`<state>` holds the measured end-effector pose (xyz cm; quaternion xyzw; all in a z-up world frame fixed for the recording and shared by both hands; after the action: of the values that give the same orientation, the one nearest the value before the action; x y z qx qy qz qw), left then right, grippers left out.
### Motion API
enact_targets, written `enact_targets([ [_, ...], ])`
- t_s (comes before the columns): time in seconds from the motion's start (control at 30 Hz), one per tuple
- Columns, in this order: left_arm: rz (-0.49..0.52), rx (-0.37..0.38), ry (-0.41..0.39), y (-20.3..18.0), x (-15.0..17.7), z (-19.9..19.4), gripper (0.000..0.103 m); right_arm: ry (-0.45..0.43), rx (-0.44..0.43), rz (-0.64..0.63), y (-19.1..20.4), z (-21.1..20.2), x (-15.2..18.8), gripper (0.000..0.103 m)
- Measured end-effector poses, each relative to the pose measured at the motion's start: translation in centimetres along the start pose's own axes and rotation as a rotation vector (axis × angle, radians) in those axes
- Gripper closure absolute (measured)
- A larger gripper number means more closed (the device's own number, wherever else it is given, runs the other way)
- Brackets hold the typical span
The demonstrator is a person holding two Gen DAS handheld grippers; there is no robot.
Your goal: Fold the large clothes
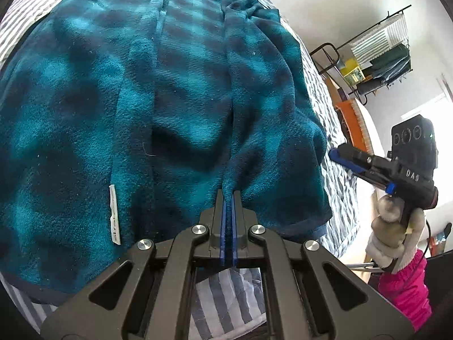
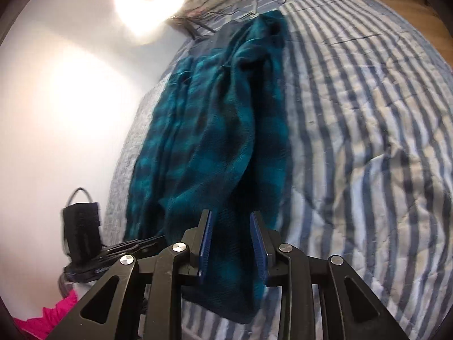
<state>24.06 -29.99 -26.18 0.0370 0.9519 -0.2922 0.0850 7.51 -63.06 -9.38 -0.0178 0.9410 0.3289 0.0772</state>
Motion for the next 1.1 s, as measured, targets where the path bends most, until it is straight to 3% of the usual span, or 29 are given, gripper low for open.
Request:
enact_targets([
  [0.17,0.036,-0.011,0.002,-0.8,0.3,0.2,0.103,0.012,-0.041,-0.009,0.2,1.4,0.8,0.065],
  [0.23,0.039,-0.012,0.004,-0.5,0.7,0.0,0.103,0.006,-0.037,-0.010,0.2,2.1,0.9,0.054],
  [0.37,0.044,-0.014,0.002,-0.5,0.6,0.1,0.103,0.007,-0.093,0.022,-0.3,3.9,0.7,0.054],
  [0.4,0.044,-0.013,0.001,-0.5,0.6,0.0,0.103,0.002,-0.119,0.030,-0.5,4.4,0.7,0.064],
  [0.43,0.043,-0.012,-0.002,-0.6,0.6,-0.1,0.103,0.003,-0.158,0.041,-0.6,4.8,0.7,0.080],
  [0.53,0.044,0.003,-0.007,-0.9,0.5,-0.2,0.103,-0.008,-0.206,0.062,-0.5,4.7,1.0,0.100],
  [0.8,0.062,0.103,-0.020,-3.3,1.5,-1.7,0.103,-0.066,-0.093,0.025,1.4,-2.2,1.9,0.101],
  [0.87,0.102,0.066,-0.021,-4.0,1.7,-1.3,0.103,-0.077,-0.027,0.000,1.4,-2.7,2.2,0.101],
  [1.0,0.125,-0.014,-0.007,-3.3,1.7,0.0,0.103,0.024,0.099,0.023,-0.6,1.0,2.9,0.100],
  [1.1,0.138,-0.007,0.015,-3.2,2.2,-0.5,0.103,0.027,0.119,0.026,-1.1,1.2,3.1,0.088],
])
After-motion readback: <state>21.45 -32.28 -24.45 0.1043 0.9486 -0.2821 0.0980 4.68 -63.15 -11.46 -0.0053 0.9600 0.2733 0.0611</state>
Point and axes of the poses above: each gripper's, at about its wrist camera, not at the fingertips, and z roughly the way its jaws point, y to its left, x to its underside, the point moved 3 cm from there along z, roughly the way its jaws point, and after that the axes turned 8 degrees about y, right-handed, at the moved point
